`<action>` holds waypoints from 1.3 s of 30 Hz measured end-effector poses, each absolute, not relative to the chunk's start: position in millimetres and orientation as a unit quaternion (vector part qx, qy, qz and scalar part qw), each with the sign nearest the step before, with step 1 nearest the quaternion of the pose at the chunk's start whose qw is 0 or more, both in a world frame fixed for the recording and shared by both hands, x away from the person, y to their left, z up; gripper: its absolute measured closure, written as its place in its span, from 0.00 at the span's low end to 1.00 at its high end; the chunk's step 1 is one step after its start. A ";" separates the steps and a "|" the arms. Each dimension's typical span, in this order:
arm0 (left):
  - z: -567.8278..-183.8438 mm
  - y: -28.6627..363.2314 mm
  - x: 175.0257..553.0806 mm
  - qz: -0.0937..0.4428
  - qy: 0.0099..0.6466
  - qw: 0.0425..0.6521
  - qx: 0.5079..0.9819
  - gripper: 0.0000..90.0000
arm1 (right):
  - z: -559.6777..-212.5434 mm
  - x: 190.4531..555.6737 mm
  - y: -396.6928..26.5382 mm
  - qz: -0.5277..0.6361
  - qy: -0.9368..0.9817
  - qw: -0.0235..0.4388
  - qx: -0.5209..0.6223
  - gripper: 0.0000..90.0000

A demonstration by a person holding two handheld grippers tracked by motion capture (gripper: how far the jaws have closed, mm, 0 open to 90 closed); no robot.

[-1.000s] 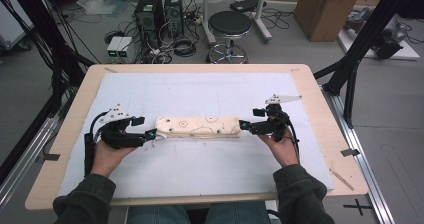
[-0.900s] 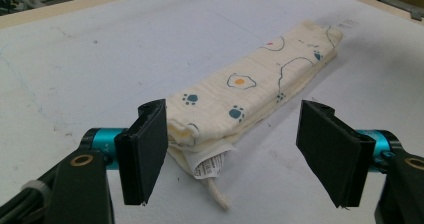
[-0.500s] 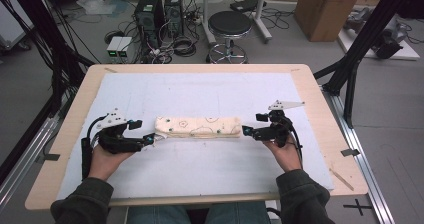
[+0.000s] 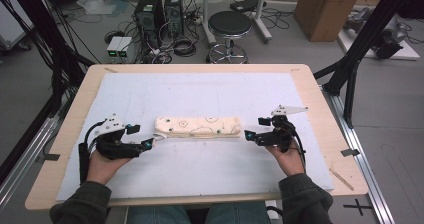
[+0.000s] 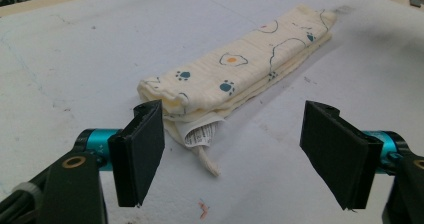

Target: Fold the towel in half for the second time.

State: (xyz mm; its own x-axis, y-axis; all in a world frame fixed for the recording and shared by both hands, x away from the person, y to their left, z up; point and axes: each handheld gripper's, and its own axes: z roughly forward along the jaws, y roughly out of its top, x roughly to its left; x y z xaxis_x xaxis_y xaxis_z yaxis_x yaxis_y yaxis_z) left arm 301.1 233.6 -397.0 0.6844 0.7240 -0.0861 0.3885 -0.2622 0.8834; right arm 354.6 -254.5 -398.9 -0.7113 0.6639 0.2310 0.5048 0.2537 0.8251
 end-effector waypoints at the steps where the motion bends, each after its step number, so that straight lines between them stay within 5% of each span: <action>1: -397.3 233.8 300.2 0.171 0.358 0.491 0.776 0.29 | -399.4 353.4 -255.1 0.485 0.787 0.081 0.372 0.13; 39: -406.6 249.3 261.4 0.199 0.359 0.472 0.780 0.28 | -408.0 315.5 -279.5 0.481 0.785 0.123 0.370 0.13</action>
State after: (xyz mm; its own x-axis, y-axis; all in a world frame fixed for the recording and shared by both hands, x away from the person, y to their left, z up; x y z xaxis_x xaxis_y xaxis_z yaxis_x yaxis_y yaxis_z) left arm 261.4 249.3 -406.6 0.6630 0.7481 -0.0294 0.3729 -0.2958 0.8795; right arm 315.5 -279.5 -408.0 -0.6958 0.6993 0.1640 0.4636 0.2628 0.8462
